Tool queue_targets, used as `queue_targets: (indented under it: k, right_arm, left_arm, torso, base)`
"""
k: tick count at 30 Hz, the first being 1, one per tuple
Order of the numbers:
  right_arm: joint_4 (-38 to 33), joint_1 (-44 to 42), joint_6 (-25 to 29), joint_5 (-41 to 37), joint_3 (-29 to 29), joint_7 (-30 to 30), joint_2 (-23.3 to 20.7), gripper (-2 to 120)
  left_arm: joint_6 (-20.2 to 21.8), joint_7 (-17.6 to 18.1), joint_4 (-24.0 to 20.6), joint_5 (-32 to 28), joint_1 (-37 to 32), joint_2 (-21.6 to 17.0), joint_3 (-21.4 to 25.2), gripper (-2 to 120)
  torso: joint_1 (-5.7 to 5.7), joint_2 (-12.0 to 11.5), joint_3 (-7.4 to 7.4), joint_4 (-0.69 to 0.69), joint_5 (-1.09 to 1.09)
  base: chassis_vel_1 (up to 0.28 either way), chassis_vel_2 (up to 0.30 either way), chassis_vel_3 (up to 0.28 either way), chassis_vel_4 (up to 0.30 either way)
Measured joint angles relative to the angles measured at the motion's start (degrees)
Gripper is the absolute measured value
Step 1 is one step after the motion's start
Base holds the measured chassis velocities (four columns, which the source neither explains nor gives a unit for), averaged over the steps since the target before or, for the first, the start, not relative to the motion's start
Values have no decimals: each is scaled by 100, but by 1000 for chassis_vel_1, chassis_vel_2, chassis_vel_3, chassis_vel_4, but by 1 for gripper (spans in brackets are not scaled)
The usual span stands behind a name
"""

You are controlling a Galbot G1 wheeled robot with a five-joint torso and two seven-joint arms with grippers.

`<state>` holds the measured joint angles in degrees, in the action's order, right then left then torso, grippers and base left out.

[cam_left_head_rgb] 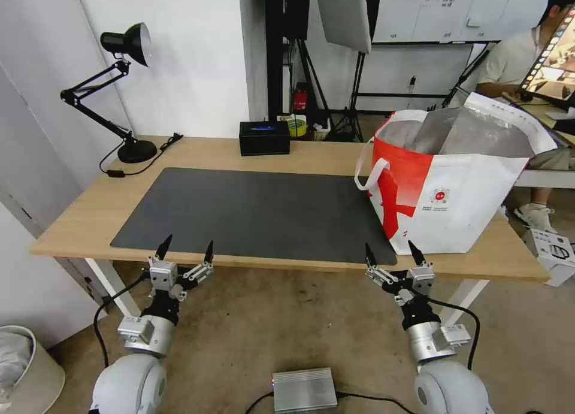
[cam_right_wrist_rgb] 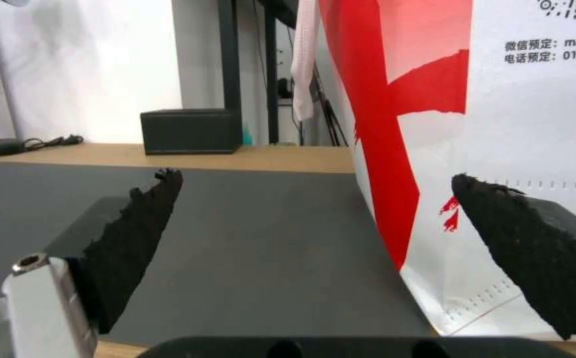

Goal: Pick up the trash from the table and place it into the takeout bag.

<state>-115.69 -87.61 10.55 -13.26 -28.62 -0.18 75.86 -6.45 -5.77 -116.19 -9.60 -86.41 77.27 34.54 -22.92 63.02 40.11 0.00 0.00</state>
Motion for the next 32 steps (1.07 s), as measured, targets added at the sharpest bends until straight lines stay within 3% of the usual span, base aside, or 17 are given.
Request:
queue_targets:
  k: [32]
  right_arm:
    - [0,0,0,0,0,0,0,100]
  left_arm:
    - [-2,-9,8,18,4,-5,-8,100]
  torso:
    - [0,0,0,0,0]
  base:
    - [0,0,0,0]
